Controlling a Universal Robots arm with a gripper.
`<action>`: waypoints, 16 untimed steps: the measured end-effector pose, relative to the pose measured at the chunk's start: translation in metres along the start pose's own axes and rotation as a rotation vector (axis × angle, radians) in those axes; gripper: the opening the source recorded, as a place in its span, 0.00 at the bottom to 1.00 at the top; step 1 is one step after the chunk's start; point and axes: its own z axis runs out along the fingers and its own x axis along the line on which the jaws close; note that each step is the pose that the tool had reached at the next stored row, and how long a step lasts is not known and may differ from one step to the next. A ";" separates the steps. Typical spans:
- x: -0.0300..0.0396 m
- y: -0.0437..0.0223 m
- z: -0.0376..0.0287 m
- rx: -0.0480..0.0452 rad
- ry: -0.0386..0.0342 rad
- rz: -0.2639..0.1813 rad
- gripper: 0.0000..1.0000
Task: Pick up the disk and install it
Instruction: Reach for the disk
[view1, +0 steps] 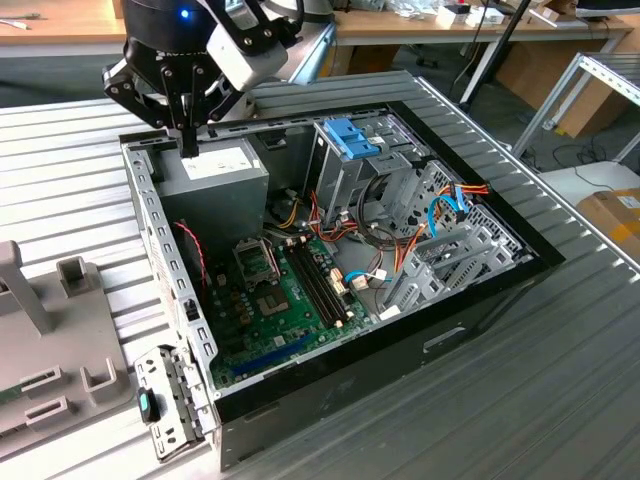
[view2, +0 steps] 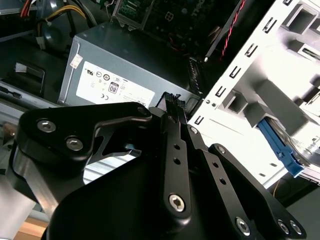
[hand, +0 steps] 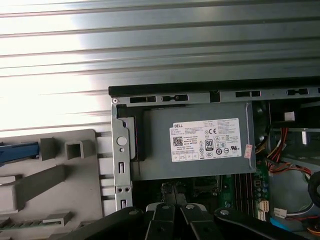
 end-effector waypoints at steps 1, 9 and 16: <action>0.0008 -0.0001 0.0000 0.0000 0.0000 0.000 0.11; 0.0099 -0.0007 -0.0003 0.0000 0.0000 0.000 0.11; 0.0110 -0.0008 -0.0003 0.0000 0.0000 0.000 0.11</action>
